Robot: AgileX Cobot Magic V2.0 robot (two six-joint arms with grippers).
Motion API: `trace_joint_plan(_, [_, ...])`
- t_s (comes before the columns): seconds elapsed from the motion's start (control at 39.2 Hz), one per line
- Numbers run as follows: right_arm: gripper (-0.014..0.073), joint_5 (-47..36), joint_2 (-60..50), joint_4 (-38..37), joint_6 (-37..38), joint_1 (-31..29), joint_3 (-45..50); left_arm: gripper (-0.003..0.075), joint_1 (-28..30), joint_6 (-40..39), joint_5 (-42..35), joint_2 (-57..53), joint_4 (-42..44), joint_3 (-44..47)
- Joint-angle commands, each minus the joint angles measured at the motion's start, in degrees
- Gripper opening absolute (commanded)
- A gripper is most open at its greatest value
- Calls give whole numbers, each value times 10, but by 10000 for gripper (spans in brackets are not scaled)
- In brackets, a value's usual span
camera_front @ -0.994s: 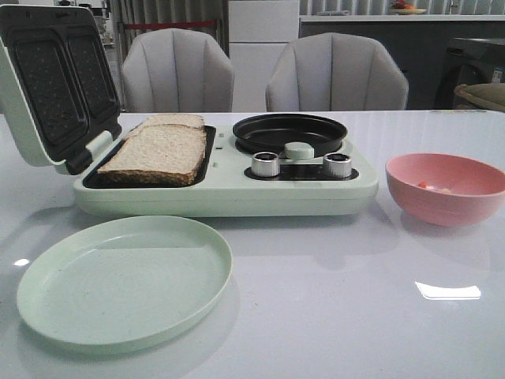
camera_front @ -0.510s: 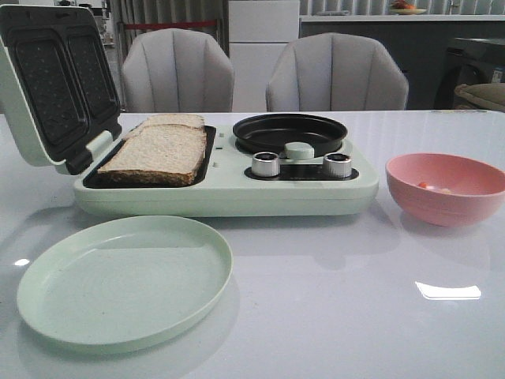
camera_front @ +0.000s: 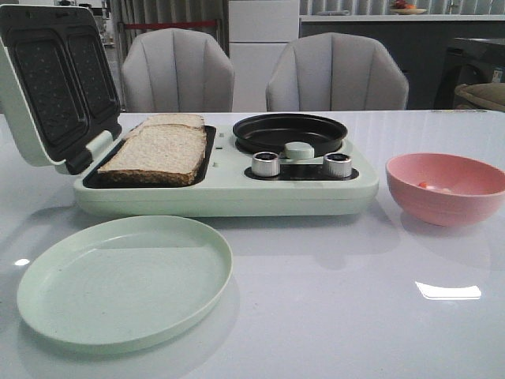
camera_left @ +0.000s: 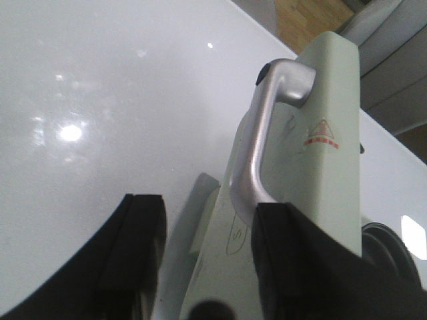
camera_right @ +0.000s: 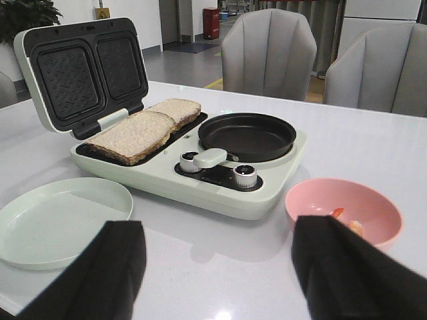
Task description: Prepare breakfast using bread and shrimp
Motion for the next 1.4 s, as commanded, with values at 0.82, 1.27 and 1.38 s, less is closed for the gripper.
trace_joint_plan(0.82, [561, -51, 7, 2, -1, -2, -15, 258, 42, 371, 222, 152, -522, -28])
trace_joint_plan(1.27, [561, -51, 7, 2, -1, -2, -15, 115, -113, 498, 148, 169, -556, -35])
trace_joint_plan(1.38, [561, -51, 7, 2, -1, -2, -15, 113, -166, 538, 96, 169, -545, -35])
